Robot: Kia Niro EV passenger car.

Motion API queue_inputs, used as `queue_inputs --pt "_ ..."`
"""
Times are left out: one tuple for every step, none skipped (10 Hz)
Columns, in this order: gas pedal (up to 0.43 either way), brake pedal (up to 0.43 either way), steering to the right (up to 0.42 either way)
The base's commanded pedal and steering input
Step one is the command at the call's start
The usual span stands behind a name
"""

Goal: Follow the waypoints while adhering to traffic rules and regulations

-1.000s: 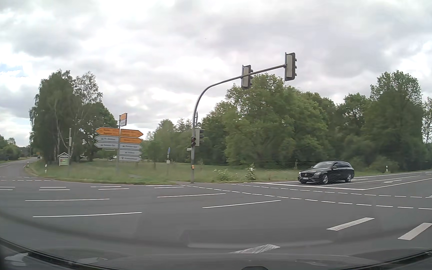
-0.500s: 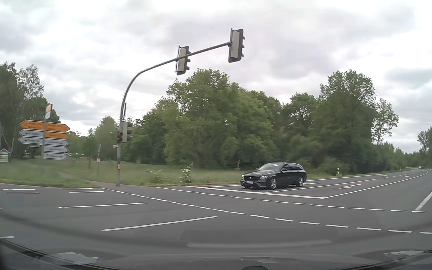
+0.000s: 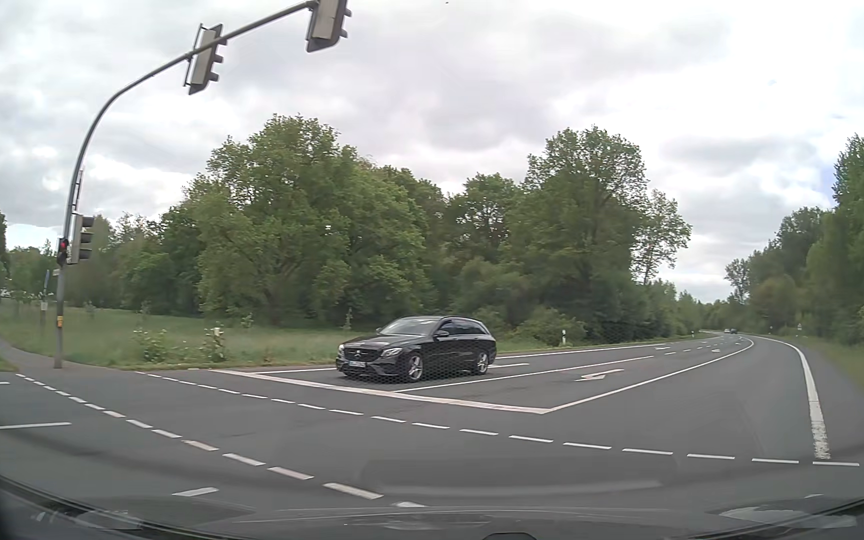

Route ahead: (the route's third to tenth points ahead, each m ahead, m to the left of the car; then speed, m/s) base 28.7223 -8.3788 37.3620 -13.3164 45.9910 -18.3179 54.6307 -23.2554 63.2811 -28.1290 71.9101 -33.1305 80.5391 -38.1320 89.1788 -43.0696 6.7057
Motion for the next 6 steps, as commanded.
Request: queue_inputs --pt "0.311 0.0 0.28" --pt "0.311 0.0 0.276" --pt "0.311 0.0 0.275" --pt "0.311 0.0 0.268" --pt "0.319 0.0 0.256" --pt "0.339 0.0 0.236"
